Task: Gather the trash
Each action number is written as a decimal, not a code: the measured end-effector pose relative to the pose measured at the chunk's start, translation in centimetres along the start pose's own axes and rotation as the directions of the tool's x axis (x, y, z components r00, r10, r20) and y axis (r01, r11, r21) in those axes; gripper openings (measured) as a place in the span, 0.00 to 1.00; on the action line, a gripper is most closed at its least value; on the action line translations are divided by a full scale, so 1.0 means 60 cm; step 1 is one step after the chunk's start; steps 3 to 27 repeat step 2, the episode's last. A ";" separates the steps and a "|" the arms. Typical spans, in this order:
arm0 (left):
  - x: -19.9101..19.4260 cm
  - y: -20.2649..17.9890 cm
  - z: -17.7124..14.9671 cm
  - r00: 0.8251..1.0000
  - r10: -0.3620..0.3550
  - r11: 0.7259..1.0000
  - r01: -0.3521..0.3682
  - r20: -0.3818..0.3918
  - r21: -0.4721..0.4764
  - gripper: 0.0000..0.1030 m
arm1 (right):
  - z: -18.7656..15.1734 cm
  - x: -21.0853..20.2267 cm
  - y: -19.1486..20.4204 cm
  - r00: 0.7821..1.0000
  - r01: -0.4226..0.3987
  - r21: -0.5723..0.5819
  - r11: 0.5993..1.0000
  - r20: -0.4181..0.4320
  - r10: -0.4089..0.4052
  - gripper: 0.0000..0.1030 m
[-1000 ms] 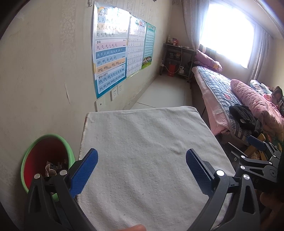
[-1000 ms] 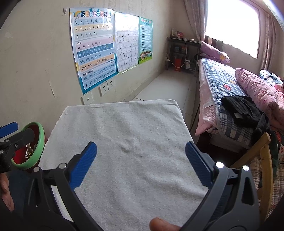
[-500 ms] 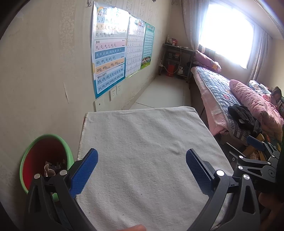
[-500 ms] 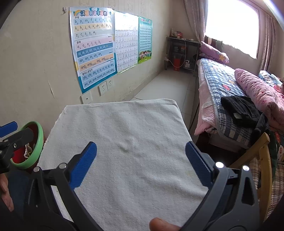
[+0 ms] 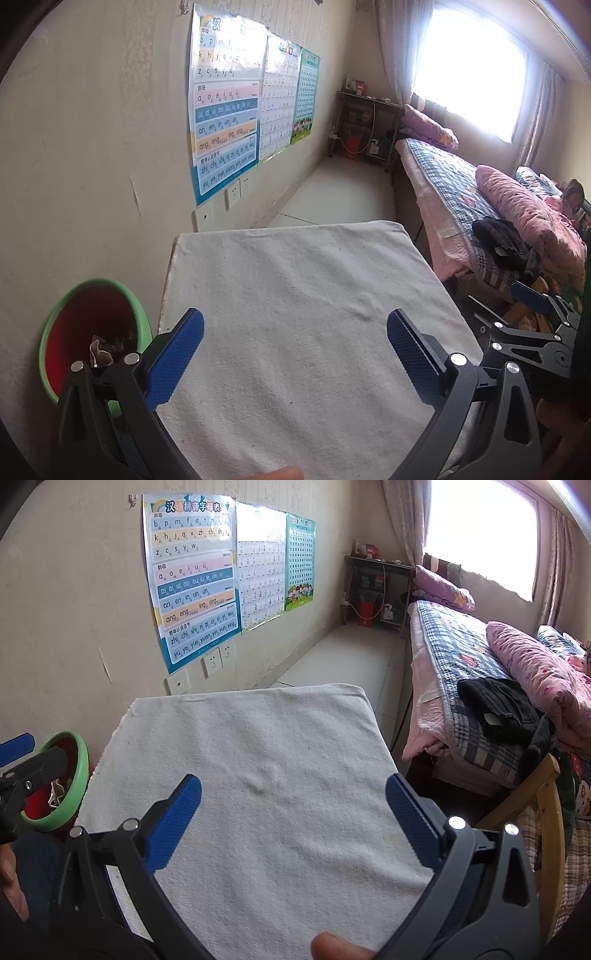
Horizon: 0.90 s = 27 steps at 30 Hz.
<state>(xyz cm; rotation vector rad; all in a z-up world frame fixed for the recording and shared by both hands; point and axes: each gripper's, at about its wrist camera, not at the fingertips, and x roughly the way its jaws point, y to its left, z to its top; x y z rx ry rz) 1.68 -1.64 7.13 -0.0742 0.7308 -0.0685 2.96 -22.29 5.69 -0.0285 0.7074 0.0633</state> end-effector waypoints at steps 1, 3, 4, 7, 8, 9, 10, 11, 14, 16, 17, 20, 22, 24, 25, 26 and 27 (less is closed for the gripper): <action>0.000 0.002 0.000 1.000 0.001 1.000 -0.001 0.000 0.001 0.92 | 0.001 0.000 -0.001 1.000 0.000 -0.001 1.000 0.000 0.000 0.95; 0.000 0.001 0.000 1.000 0.003 1.000 -0.003 0.000 0.000 0.92 | 0.001 0.000 -0.001 1.000 0.001 0.000 1.000 0.000 -0.001 0.95; 0.000 0.001 0.000 1.000 0.003 1.000 -0.003 0.000 0.000 0.92 | 0.001 0.000 -0.001 1.000 0.001 0.000 1.000 0.000 -0.001 0.95; 0.000 0.001 0.000 1.000 0.003 1.000 -0.003 0.000 0.000 0.92 | 0.001 0.000 -0.001 1.000 0.001 0.000 1.000 0.000 -0.001 0.95; 0.000 0.001 0.000 1.000 0.003 1.000 -0.003 0.000 0.000 0.92 | 0.001 0.000 -0.001 1.000 0.001 0.000 1.000 0.000 -0.001 0.95; 0.000 0.001 0.000 1.000 0.003 1.000 -0.003 0.000 0.000 0.92 | 0.001 0.000 -0.001 1.000 0.001 0.000 1.000 0.000 -0.001 0.95; 0.000 0.001 0.000 1.000 0.003 1.000 -0.003 0.000 0.000 0.92 | 0.001 0.000 -0.001 1.000 0.001 0.000 1.000 0.000 -0.001 0.95; 0.000 0.001 0.000 1.000 0.003 1.000 -0.003 0.000 0.000 0.92 | 0.001 0.000 -0.001 1.000 0.001 0.000 1.000 0.000 -0.001 0.95; 0.000 0.001 0.000 1.000 0.003 1.000 -0.003 0.000 0.000 0.92 | 0.001 0.000 -0.001 1.000 0.001 0.000 1.000 0.000 -0.001 0.95; 0.000 0.001 0.000 1.000 0.003 1.000 -0.003 0.000 0.000 0.92 | 0.001 0.000 -0.001 1.000 0.001 0.000 1.000 0.000 -0.001 0.95; 0.000 0.001 0.000 1.000 0.003 1.000 -0.003 0.000 0.000 0.92 | 0.001 0.000 -0.001 1.000 0.001 0.000 1.000 0.000 -0.001 0.95; 0.000 0.001 0.000 1.000 0.003 1.000 -0.003 0.000 0.000 0.92 | 0.001 0.000 -0.001 1.000 0.001 0.000 1.000 0.000 -0.001 0.95; 0.000 0.001 0.000 1.000 0.003 1.000 -0.003 0.000 0.000 0.92 | 0.001 0.000 -0.001 1.000 0.001 0.000 1.000 0.000 -0.001 0.95; 0.000 0.001 0.000 1.000 0.003 1.000 -0.003 0.000 0.000 0.92 | 0.001 0.000 -0.001 1.000 0.001 0.000 1.000 0.000 -0.001 0.95; 0.000 0.001 0.000 1.000 0.003 1.000 -0.003 0.000 0.000 0.92 | 0.001 0.000 -0.001 1.000 0.001 0.000 1.000 0.000 -0.001 0.95; 0.000 0.001 0.000 1.000 0.003 1.000 -0.003 0.000 0.000 0.92 | 0.001 0.000 -0.001 1.000 0.001 0.000 1.000 0.000 -0.001 0.95; 0.000 0.001 0.000 1.000 0.003 1.000 -0.003 0.000 0.000 0.92 | 0.001 0.000 -0.001 1.000 0.001 0.000 1.000 0.000 -0.001 0.95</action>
